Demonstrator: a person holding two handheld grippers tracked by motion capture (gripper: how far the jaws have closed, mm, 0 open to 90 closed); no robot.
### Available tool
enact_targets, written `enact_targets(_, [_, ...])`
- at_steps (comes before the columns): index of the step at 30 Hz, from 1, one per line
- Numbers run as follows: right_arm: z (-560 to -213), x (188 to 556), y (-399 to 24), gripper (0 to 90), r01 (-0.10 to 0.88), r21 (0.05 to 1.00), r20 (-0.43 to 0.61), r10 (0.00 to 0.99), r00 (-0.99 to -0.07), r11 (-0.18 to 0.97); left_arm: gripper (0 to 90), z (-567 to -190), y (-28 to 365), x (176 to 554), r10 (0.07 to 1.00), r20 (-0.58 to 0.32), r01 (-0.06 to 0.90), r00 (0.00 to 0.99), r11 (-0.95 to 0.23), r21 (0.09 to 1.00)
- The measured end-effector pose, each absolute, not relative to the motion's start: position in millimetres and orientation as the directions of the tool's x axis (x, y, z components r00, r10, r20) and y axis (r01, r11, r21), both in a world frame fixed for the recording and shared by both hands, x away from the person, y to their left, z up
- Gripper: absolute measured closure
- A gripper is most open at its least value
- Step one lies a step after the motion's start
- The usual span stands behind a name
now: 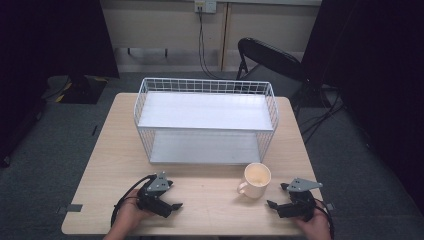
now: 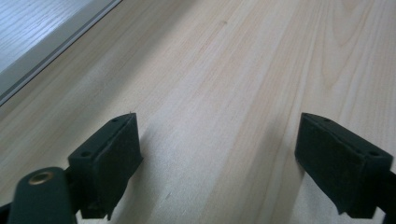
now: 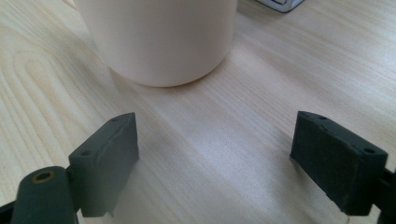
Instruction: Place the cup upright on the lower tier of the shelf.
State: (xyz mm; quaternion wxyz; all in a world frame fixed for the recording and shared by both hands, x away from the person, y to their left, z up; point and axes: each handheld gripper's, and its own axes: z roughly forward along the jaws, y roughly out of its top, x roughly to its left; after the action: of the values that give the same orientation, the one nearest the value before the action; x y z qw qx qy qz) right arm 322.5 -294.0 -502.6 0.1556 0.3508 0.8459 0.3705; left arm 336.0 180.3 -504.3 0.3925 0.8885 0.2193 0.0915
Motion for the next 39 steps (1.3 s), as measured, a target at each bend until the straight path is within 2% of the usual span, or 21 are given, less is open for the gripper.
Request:
enact_targets(15, [-494.2, 327.9, -294.9, 16.6, 0.506, 0.710, -0.009, 0.725, -0.688, 0.489, 11.8, -504.4, 179.8, 335.8, 0.463, -0.011, 0.319, 0.886, -0.593, 0.739])
enact_targets(25, [-475.2, 330.1, -292.8, 17.5, 0.527, 0.714, 0.024, 0.736, -0.676, 0.461, 11.8, -504.4, 179.8, 335.9, 0.463, -0.011, 0.319, 0.886, -0.593, 0.739])
enact_targets(39, [-452.4, 334.3, -286.2, 18.6, 0.512, 0.707, 0.014, 0.714, -0.700, 0.489, 11.8, -504.4, 179.8, 335.8, 0.464, -0.011, 0.320, 0.886, -0.593, 0.739])
